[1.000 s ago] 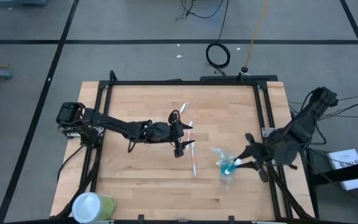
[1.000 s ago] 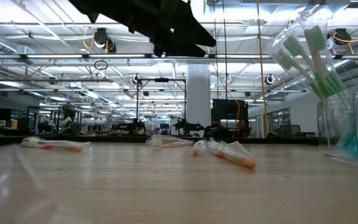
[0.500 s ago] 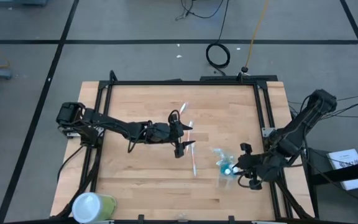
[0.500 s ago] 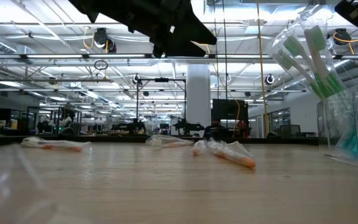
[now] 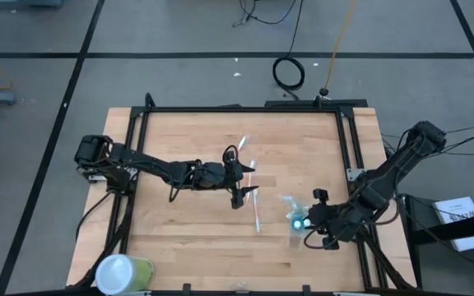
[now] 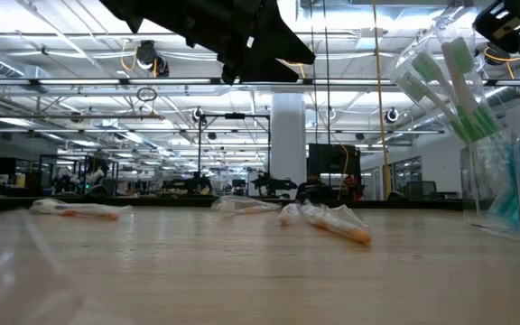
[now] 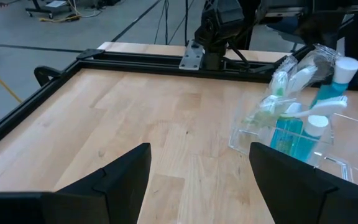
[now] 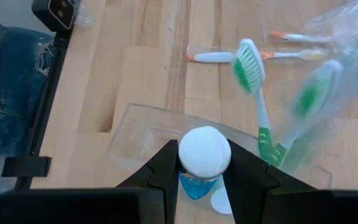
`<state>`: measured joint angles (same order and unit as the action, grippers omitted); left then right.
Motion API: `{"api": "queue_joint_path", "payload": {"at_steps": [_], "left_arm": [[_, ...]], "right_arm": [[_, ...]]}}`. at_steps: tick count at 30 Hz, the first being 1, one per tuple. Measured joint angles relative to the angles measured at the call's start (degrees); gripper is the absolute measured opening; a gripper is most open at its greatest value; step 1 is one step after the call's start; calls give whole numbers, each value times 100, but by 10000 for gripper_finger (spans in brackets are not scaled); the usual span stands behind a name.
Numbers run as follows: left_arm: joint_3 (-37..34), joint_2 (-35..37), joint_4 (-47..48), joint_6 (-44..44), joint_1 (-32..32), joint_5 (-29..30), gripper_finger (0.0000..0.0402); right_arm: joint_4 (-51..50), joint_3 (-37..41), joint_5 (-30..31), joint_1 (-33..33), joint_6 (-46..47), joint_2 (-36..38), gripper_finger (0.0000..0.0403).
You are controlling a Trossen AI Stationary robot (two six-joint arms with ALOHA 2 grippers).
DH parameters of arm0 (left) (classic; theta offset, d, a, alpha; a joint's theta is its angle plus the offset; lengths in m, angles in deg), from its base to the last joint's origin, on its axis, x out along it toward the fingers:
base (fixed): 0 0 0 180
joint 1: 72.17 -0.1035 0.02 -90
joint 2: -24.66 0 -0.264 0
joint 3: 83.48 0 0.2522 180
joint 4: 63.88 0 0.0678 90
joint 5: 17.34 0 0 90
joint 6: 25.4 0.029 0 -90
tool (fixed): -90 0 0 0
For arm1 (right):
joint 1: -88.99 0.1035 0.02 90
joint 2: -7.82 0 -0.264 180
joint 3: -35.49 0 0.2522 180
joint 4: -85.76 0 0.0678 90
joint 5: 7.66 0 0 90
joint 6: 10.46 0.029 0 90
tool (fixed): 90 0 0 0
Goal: Pick & Place toothbrushing station
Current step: Put the blue mouthwash into the middle section of the transparent organizer, then put the orange toothbrush into the bottom section of the transparent organizer
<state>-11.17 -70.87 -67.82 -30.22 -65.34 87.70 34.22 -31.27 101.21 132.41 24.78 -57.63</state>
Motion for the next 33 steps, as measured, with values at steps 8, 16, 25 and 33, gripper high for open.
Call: {"api": "queue_joint_path", "payload": {"at_steps": [8, 16, 25, 33], "left_arm": [[0, 0, -2, 2, 0, 0, 274], [0, 0, -4, 4, 0, 0, 274], [0, 0, -4, 9, 0, 0, 273], [0, 0, -4, 11, 0, 0, 274]], "right_arm": [[745, 301, -126, 4, 44, -98, 90], [1031, 789, -117, 4, 155, -92, 92], [1794, 1293, -313, 13, 201, -101, 132], [1985, 1287, -609, 7, 151, -22, 184]]}}
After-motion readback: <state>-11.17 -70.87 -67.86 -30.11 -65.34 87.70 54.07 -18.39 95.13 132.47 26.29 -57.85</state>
